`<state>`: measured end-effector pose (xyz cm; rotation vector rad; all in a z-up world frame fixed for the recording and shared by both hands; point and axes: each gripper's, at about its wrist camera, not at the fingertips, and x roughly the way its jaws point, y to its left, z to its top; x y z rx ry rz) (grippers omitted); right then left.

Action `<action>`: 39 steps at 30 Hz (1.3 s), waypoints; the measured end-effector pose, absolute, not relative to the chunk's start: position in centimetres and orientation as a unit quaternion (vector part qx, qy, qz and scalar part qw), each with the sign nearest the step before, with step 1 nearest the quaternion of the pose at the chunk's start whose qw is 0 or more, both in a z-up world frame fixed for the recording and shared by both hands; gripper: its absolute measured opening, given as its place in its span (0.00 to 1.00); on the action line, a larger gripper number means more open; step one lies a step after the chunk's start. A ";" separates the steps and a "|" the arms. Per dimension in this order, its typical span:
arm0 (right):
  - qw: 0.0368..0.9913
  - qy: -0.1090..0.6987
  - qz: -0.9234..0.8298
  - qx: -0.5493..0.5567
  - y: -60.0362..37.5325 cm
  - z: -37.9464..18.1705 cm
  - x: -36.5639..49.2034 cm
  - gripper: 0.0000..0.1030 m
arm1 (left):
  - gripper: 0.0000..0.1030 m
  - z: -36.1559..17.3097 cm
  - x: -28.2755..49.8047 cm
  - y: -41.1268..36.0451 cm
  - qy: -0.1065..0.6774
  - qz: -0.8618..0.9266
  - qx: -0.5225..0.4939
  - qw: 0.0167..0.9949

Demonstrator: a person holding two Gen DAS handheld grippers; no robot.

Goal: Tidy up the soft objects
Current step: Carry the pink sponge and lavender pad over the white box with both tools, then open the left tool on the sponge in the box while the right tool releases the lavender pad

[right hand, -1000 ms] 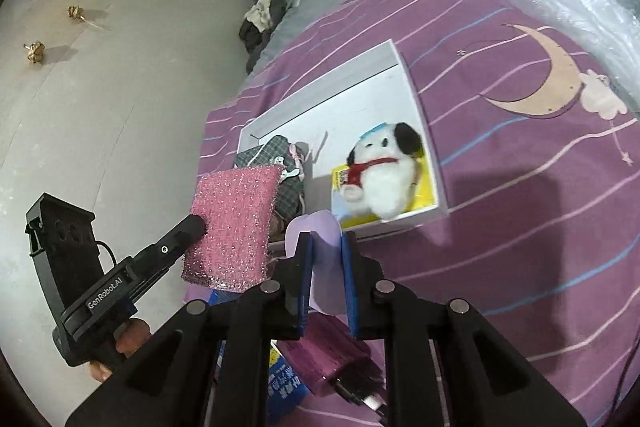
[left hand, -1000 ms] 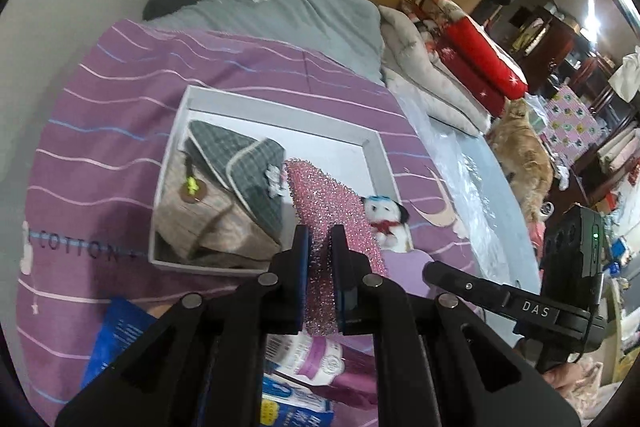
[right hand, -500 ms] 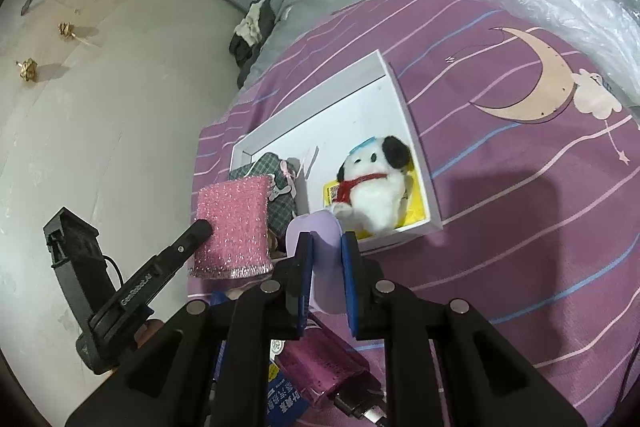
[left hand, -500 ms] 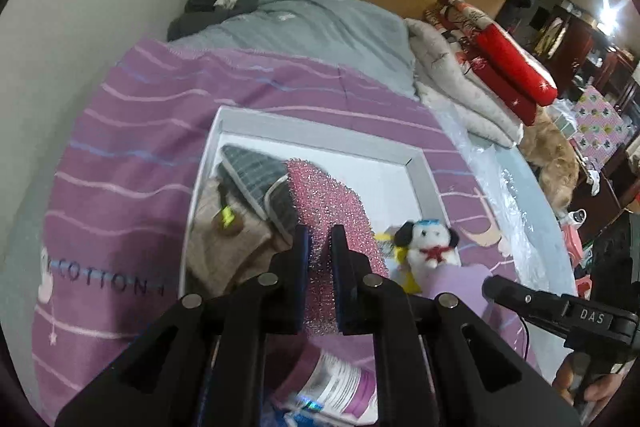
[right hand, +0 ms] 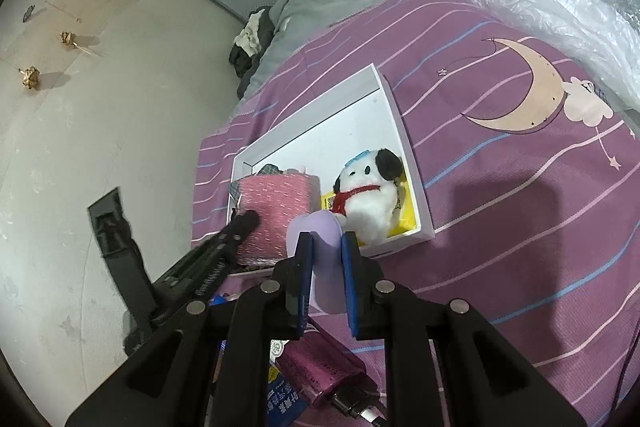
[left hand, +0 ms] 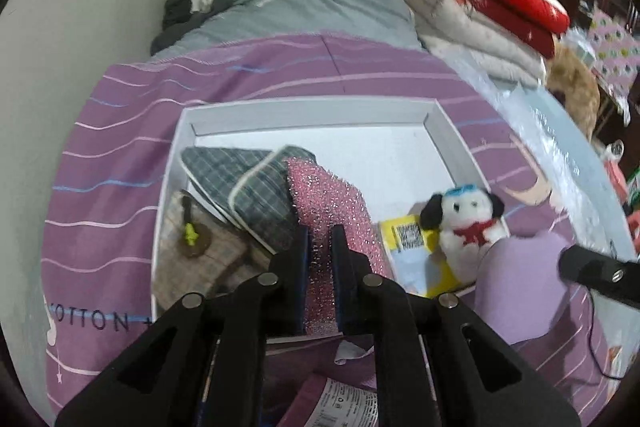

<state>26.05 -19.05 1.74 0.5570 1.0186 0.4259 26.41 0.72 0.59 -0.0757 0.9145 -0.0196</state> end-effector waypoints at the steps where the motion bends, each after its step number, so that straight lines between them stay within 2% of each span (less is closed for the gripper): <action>1: 0.815 0.477 0.199 0.262 -19.1 1.8 26.0 0.13 | 0.12 0.4 26.5 0.5 0.444 -0.008 -0.031 0.896; 9: 0.816 0.474 0.199 0.265 -19.2 2.0 26.0 0.13 | 0.14 -0.2 26.8 1.0 0.446 -0.017 -0.061 0.893; 11: 0.817 0.474 0.198 0.263 -19.1 2.0 26.0 0.13 | 0.18 -0.2 26.7 1.3 0.448 -0.017 -0.073 0.891; 13: 0.817 0.474 0.197 0.262 -18.9 2.0 26.0 0.13 | 0.33 0.1 26.5 1.5 0.448 -0.018 -0.081 0.890; 15: 0.817 0.473 0.199 0.262 -18.8 2.0 26.1 0.13 | 0.44 0.7 26.0 1.7 0.439 -0.022 -0.092 0.894; 19: 0.817 0.471 0.205 0.261 -18.4 1.9 26.3 0.13 | 0.52 2.0 25.1 2.4 0.410 -0.023 -0.107 0.906; 32: 0.835 0.431 0.230 0.252 -15.8 1.2 27.2 0.13 | 0.66 3.0 23.8 4.4 0.381 0.005 -0.101 0.919; 39: 0.857 0.410 0.239 0.202 -13.4 1.2 27.5 0.13 | 0.74 2.8 23.7 5.1 0.384 0.008 -0.114 0.916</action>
